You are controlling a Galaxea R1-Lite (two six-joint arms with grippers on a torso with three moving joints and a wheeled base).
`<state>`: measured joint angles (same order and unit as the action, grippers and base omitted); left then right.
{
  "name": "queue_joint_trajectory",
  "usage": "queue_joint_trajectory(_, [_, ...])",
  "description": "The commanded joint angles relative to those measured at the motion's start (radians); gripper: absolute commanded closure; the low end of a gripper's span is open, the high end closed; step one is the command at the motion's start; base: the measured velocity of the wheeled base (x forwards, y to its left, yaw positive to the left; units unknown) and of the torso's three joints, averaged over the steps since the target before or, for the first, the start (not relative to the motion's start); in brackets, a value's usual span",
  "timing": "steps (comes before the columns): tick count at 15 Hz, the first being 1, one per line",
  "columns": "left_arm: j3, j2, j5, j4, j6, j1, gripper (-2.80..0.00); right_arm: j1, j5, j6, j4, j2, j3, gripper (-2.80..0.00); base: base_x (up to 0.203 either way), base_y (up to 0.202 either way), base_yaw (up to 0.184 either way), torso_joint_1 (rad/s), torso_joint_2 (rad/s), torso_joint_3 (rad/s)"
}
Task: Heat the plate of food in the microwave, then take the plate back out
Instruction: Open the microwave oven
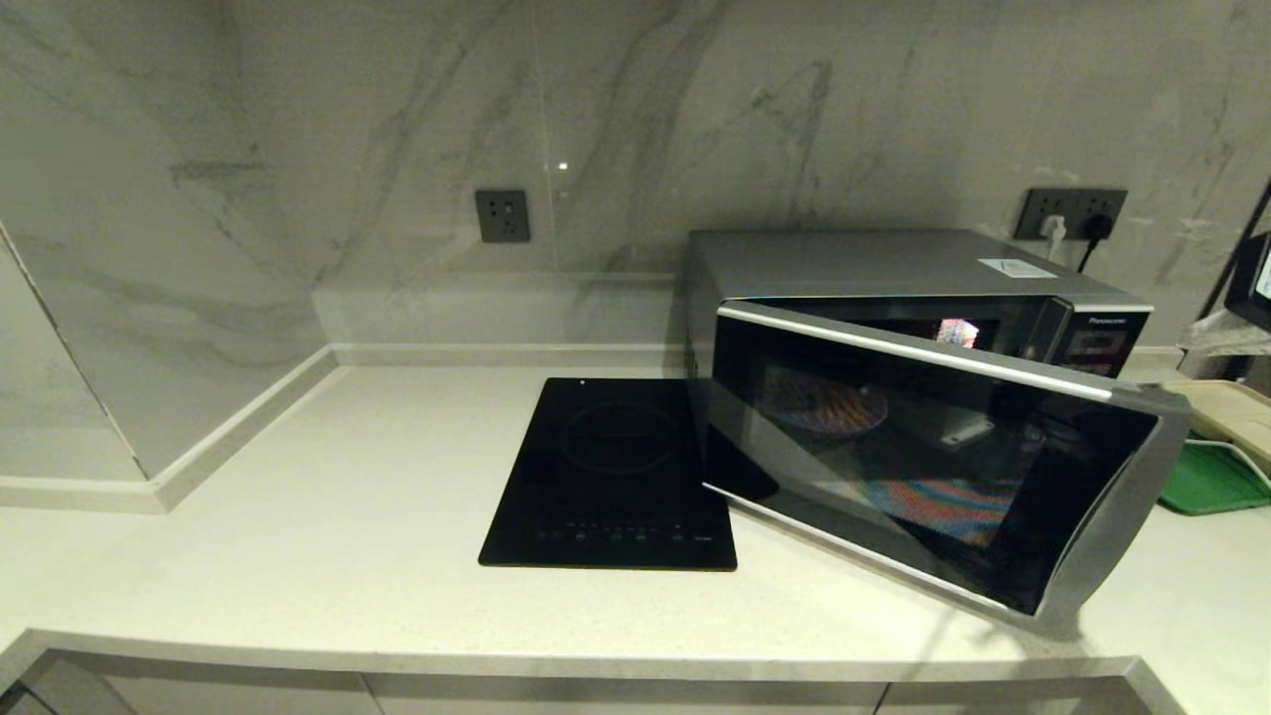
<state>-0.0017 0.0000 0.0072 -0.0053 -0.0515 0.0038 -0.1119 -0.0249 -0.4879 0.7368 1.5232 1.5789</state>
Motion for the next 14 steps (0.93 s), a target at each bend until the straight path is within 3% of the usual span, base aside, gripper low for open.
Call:
queue_joint_trajectory(1, [-0.001,0.0,0.0,-0.001,-0.001,0.001,0.0,-0.002,-0.001,-0.002,0.0,-0.01,-0.056,0.0,0.0,0.0,0.0,0.0,0.0,0.0])
queue_joint_trajectory(9, [0.0,0.0,0.0,-0.001,-0.001,0.001,0.0,0.001,0.002,0.031,-0.074,0.019,-0.136,0.0,0.0,0.0,0.0,0.0,0.0,0.0])
queue_joint_trajectory(11, [0.0,-0.001,0.0,-0.001,-0.001,0.0,0.0,0.009,-0.001,0.066,-0.076,0.016,-0.183,0.0,0.0,0.0,0.0,0.0,0.0,0.0])
queue_joint_trajectory(14, [0.0,0.0,0.0,-0.001,-0.001,0.001,0.0,0.102,-0.009,0.171,-0.076,-0.035,-0.275,0.0,0.0,0.0,0.0,0.0,0.0,0.0])
